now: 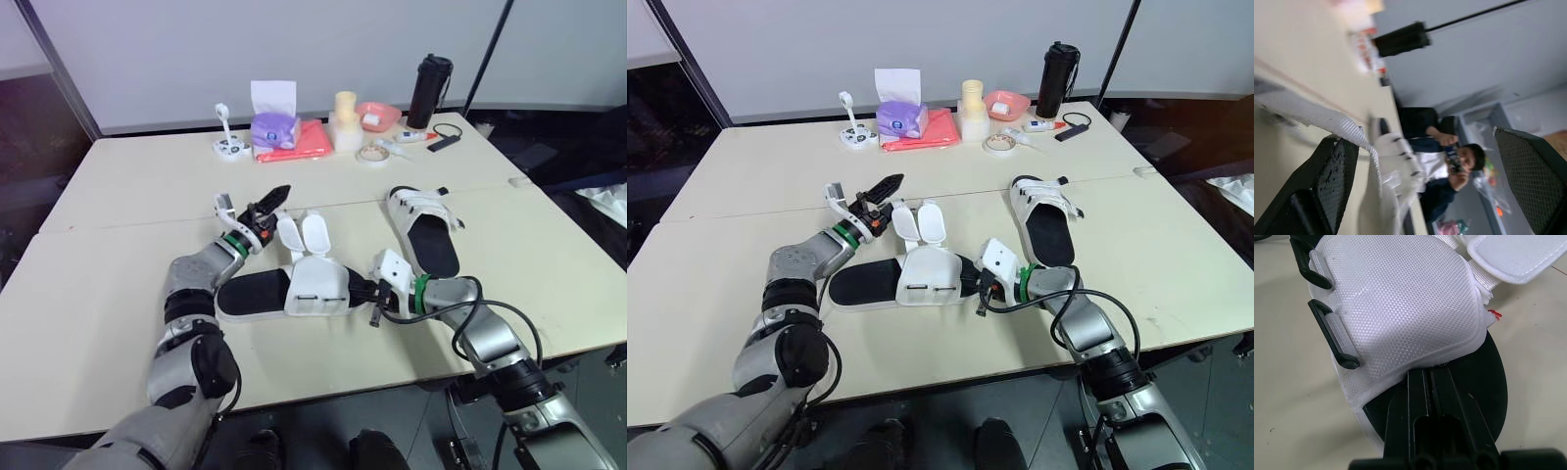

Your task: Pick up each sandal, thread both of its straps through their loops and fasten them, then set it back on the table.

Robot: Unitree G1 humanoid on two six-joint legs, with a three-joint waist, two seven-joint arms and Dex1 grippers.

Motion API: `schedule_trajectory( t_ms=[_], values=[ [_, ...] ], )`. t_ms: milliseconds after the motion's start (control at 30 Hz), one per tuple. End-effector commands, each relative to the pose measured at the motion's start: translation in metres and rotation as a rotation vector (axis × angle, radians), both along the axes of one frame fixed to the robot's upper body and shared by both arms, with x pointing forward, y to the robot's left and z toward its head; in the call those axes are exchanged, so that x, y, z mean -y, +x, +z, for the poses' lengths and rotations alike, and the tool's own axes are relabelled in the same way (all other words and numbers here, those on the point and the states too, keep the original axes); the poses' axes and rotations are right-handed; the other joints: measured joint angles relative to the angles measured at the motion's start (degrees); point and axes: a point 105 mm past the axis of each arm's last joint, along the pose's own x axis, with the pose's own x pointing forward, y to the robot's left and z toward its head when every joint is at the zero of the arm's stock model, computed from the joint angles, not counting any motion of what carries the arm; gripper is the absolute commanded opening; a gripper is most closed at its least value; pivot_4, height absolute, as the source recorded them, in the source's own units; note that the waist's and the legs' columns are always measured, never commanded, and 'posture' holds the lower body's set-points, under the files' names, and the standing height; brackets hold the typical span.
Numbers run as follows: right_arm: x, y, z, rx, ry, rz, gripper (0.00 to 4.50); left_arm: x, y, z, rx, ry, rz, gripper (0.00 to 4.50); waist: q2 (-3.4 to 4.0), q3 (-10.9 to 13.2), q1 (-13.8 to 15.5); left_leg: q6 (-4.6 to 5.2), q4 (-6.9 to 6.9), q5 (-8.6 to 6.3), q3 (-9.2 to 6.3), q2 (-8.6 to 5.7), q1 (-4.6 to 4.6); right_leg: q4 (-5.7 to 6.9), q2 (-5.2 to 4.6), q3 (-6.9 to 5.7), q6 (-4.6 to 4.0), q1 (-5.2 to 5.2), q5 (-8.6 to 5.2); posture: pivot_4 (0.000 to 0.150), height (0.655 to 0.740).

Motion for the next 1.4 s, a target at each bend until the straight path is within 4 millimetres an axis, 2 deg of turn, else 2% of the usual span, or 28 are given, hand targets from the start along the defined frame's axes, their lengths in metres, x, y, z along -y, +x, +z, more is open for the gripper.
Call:
schedule_trajectory(
  t_ms=[33, 133, 300, 400, 633, 833, 933, 1000, 1133, 1267, 1400],
  values=[
    [-0.005, -0.003, -0.008, -0.022, -0.015, 0.012, 0.08, -0.001, -0.011, 0.028, 0.108, -0.029, -0.029, 4.50, 0.00, 0.0, 0.1, 0.00, 0.00, 0.00, 0.00, 0.00, 0.01, 0.00, 0.00, 0.01, 0.00, 0.01, 0.00, 0.150, 0.7400],
    [-0.005, -0.003, -0.008, -0.022, -0.016, 0.012, 0.08, 0.001, -0.019, 0.034, 0.150, -0.029, -0.057, 4.50, 0.00, 0.0, 0.2, 0.00, 0.00, 0.00, 0.01, 0.00, 0.03, -0.02, 0.00, 0.01, -0.01, 0.04, 0.00, 0.150, 0.7400],
    [-0.005, -0.003, -0.008, -0.021, -0.016, 0.010, 0.08, 0.007, -0.027, 0.033, 0.173, 0.003, -0.078, 4.50, -0.01, 0.0, 0.4, -0.01, 0.00, 0.00, 0.03, 0.00, 0.04, -0.04, 0.00, 0.03, -0.03, 0.05, 0.02, 0.150, 0.7400],
    [-0.005, -0.002, -0.008, -0.018, -0.016, 0.008, 0.00, 0.011, -0.030, 0.032, 0.184, 0.030, -0.088, 3.67, -0.01, 0.0, 0.6, -0.01, 0.00, 0.00, 0.04, 0.00, 0.05, -0.05, 0.00, 0.05, -0.04, 0.05, 0.02, 0.150, 0.7400],
    [-0.005, -0.002, -0.008, -0.017, -0.017, 0.004, 0.00, 0.016, -0.041, 0.038, 0.251, 0.047, -0.130, 0.04, -0.01, 0.0, 1.0, -0.01, 0.00, 0.00, 0.07, 0.00, 0.06, -0.07, 0.00, 0.09, -0.06, 0.04, 0.03, 0.150, 0.7400],
    [-0.005, -0.003, -0.009, -0.018, -0.019, 0.004, 0.00, 0.029, -0.076, 0.049, 0.439, 0.139, -0.285, 0.04, 0.00, 0.0, 1.0, -0.01, -0.02, 0.00, 0.18, 0.01, 0.06, -0.08, 0.00, 0.12, -0.08, 0.03, 0.04, 0.150, 0.7400],
    [-0.004, -0.004, -0.010, -0.019, -0.021, 0.004, 0.00, 0.040, -0.109, 0.042, 0.553, 0.256, -0.454, 0.04, 0.01, 0.0, 1.0, -0.01, -0.03, 0.00, 0.20, 0.02, 0.06, -0.10, 0.01, 0.14, -0.10, 0.03, 0.04, 0.150, 0.7400],
    [-0.004, -0.004, -0.010, -0.020, -0.022, 0.004, 0.00, 0.044, -0.124, 0.032, 0.596, 0.339, -0.544, 0.04, 0.02, 0.0, 1.1, -0.02, -0.06, -0.01, 0.21, 0.03, 0.06, -0.10, 0.01, 0.18, -0.11, 0.01, 0.03, 0.150, 0.7400],
    [-0.003, -0.005, -0.012, -0.022, -0.027, 0.005, 0.00, 0.049, -0.146, -0.010, 0.808, 0.691, -0.654, 0.04, 0.10, -0.1, 1.3, -0.02, -0.08, -0.02, 0.23, 0.03, 0.07, -0.18, 0.00, 0.18, -0.14, 0.05, 0.04, 0.150, 0.7400],
    [-0.002, -0.005, -0.012, -0.023, -0.032, 0.006, 0.00, 0.040, -0.142, -0.046, 1.101, 1.026, -0.662, 0.04, 0.11, -0.1, 1.7, -0.03, -0.14, -0.02, 0.28, 0.05, 0.08, -0.34, 0.00, 0.21, -0.25, 0.06, 0.10, 0.150, 0.7400],
    [-0.002, -0.004, -0.013, -0.023, -0.036, 0.006, 0.00, 0.027, -0.132, -0.073, 1.406, 1.273, -0.666, 0.04, 0.18, -0.1, 1.8, -0.02, -0.22, -0.02, 0.28, 0.10, 0.08, -0.54, 0.00, 0.21, -0.35, 0.07, 0.16, 0.150, 0.7400]
  ],
)
